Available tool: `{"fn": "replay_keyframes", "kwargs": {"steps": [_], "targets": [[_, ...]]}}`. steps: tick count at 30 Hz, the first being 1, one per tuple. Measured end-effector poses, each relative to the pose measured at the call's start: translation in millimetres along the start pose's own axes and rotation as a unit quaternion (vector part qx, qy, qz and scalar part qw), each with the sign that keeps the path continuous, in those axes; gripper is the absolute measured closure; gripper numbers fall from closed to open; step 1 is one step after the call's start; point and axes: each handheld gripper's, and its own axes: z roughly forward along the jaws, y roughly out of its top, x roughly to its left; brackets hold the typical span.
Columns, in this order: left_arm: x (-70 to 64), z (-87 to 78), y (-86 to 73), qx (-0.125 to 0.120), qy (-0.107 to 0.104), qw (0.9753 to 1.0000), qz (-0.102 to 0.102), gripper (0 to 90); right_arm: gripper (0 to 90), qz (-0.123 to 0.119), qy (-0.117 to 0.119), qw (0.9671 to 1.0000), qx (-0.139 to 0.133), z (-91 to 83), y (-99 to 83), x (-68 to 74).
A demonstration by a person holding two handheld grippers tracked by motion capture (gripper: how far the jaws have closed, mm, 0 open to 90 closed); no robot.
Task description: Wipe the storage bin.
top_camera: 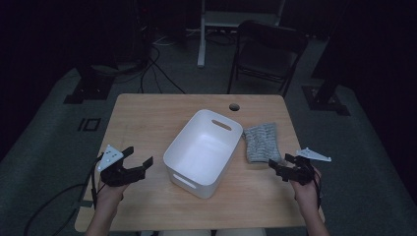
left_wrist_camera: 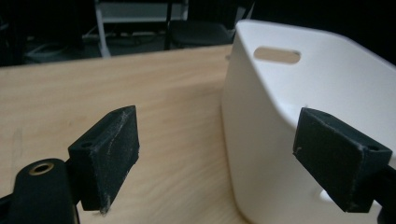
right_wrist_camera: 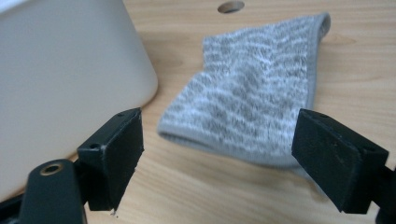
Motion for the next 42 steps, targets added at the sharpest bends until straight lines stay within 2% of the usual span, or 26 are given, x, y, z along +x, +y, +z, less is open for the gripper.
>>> {"fn": "replay_keyframes", "kwargs": {"steps": [6, 8, 14, 16, 18, 20, 21, 24, 25, 30, 35, 37, 40, 42], "targets": [[12.8, -1.7, -19.7, 0.019, 0.024, 0.9995, -0.011, 14.6, 16.5, -0.009, 0.008, 0.9999, 0.008, 0.5, -14.0, 4.9], [16.0, -2.6, -25.2, 0.022, 0.031, 0.9992, -0.013, 14.6, 16.5, -0.016, 0.005, 0.9997, 0.015, 1.4, -21.1, 8.1], [29.0, -2.2, -48.2, 0.048, 0.058, 0.9968, -0.026, 14.6, 15.3, -0.029, -0.002, 0.9992, 0.029, 1.5, -39.2, 11.9], [31.8, -1.7, -53.2, 0.06, 0.069, 0.9956, -0.021, 14.6, 14.1, -0.031, 0.004, 0.9989, 0.035, 1.1, -43.3, 11.4], [32.9, -1.4, -55.3, 0.063, 0.073, 0.9951, -0.022, 14.6, 14.2, -0.037, -0.008, 0.9983, 0.043, 0.2, -47.9, 11.0], [35.7, -1.1, -59.1, 0.069, 0.078, 0.9943, -0.023, 14.6, 14.2, -0.038, -0.009, 0.9982, 0.047, -1.3, -52.2, 8.6], [38.4, -0.5, -63.2, 0.075, 0.088, 0.993, -0.021, 14.6, 14.2, -0.038, -0.016, 0.998, 0.048, -2.2, -54.3, 7.2], [41.7, -0.1, -68.4, 0.082, 0.094, 0.9919, -0.022, 14.6, 14.2, -0.029, -0.015, 0.9985, 0.045, -3.4, -58.2, 3.6], [43.1, 0.1, -71.1, 0.083, 0.101, 0.9911, -0.021, 14.6, 14.2, -0.031, -0.027, 0.998, 0.048, -3.3, -62.4, 1.7], [53.2, -1.0, -81.3, 0.107, 0.131, 0.9854, -0.025, 14.6, 14.3, -0.039, -0.04, 0.9968, 0.057, -1.6, -69.0, -0.5], [62.9, -1.4, -88.4, 0.13, 0.164, 0.977, -0.042, 14.6, 14.3, -0.036, -0.046, 0.9961, 0.066, 0.6, -72.7, -1.2], [66.8, -0.7, -91.1, 0.145, 0.178, 0.9722, -0.047, 14.6, 14.3, -0.037, -0.051, 0.9951, 0.077, 1.5, -73.8, -0.8], [70.9, 0.5, -95.4, 0.165, 0.2, 0.9643, -0.056, 14.6, 14.2, -0.037, -0.067, 0.994, 0.078, 1.2, -74.5, 0.5], [72.4, 1.5, -97.3, 0.172, 0.206, 0.9615, -0.059, 14.6, 14.3, -0.038, -0.07, 0.9938, 0.078, 1.2, -74.6, 0.8]]}}
